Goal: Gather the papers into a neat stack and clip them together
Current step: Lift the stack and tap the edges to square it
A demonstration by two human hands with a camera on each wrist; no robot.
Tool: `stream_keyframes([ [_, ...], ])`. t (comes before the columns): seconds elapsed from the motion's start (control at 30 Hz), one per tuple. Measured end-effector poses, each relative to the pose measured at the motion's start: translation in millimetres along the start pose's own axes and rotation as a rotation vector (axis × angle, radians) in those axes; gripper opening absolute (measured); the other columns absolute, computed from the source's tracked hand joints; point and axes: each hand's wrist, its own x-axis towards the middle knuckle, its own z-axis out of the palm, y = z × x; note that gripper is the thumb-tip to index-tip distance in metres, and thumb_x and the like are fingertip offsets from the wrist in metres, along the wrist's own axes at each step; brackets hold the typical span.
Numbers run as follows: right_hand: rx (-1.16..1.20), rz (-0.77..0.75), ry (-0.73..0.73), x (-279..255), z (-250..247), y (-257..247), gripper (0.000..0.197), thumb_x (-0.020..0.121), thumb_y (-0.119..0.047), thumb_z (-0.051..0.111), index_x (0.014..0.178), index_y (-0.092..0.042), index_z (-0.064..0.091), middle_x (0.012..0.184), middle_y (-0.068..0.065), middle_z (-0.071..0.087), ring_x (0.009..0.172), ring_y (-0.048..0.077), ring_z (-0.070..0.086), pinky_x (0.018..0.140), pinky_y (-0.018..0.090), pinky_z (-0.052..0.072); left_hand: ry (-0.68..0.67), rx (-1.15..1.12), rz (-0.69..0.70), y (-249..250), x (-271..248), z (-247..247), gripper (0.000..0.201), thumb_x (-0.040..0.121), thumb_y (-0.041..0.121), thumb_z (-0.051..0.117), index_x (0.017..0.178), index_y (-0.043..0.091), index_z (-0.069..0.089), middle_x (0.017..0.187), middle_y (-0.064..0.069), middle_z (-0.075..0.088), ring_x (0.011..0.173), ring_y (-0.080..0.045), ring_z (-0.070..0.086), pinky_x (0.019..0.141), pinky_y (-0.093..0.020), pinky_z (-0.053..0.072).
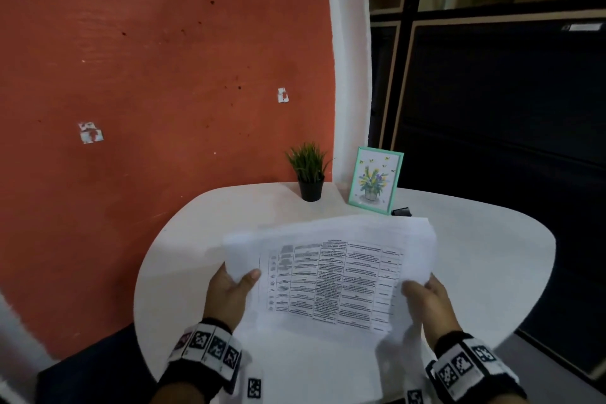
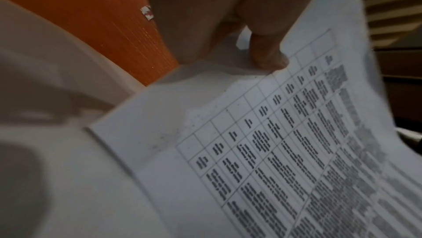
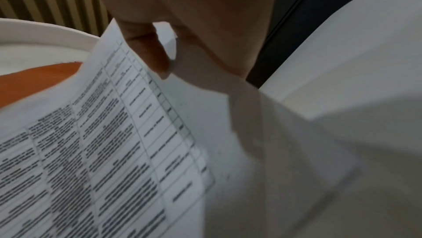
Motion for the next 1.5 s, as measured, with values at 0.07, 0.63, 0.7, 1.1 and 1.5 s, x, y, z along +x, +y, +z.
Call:
stream_keyframes([
  [0.07,-0.068,-0.015,-0.037,3.4,-4.2,-12.6,0.034,0.082,0.011,0.049,0.109,-0.008,0.057,0.111,0.016,0.067,0.105,0.032,0.061,0.091,0.046,0.05,-0.028,0.022,0.042,14.7,5.6,-1.6,0.023,0.085,0.0,0.063,0.104,0.01,0.063,0.088,0.007,0.067,0.078,-0.002,0.064,0.09,-0.037,0.051],
  [0.63,-0.289,-0.693,-0.18,-19.7,63.7,-139.5,0.025,0.081,-0.006,0.071,0.085,-0.03,0.062,0.075,-0.005,0.068,0.062,0.003,0.06,0.055,0.014,0.048,0.028,0.716,0.803,179.6,21.5,28.4,0.043,0.078,0.034,0.07,0.117,0.022,0.056,0.112,0.01,0.052,0.124,-0.023,0.037,0.103,-0.033,0.018],
  [0.7,-0.112,-0.601,-0.162,-15.8,58.0,-132.0,0.026,0.079,0.002,0.069,0.088,-0.022,0.066,0.074,-0.004,0.074,0.07,0.009,0.067,0.062,0.018,0.052,0.19,0.702,0.609,167.2,26.4,22.1,0.087,0.067,0.048,0.076,0.139,0.028,0.031,0.148,-0.001,0.026,0.141,-0.024,0.013,0.115,-0.045,0.006],
  [1.1,0.102,-0.411,-0.269,-8.4,38.6,-107.2,0.014,0.085,0.004,0.061,0.085,-0.01,0.062,0.06,-0.009,0.069,0.055,0.002,0.065,0.05,0.013,0.049,-0.222,-0.081,0.197,130.6,17.9,32.6,0.027,0.066,0.026,0.081,0.09,0.027,0.068,0.088,0.016,0.072,0.084,0.007,0.064,0.067,-0.011,0.044],
  [1.5,0.047,-0.309,-0.175,14.8,64.4,-54.5,0.038,0.076,-0.013,0.073,0.113,-0.015,0.064,0.1,-0.005,0.075,0.098,0.016,0.069,0.087,0.033,0.055,-0.122,-0.002,0.127,64.2,24.7,47.8,0.021,0.072,0.017,0.079,0.074,0.03,0.063,0.06,0.021,0.068,0.076,0.005,0.06,0.06,-0.007,0.038],
])
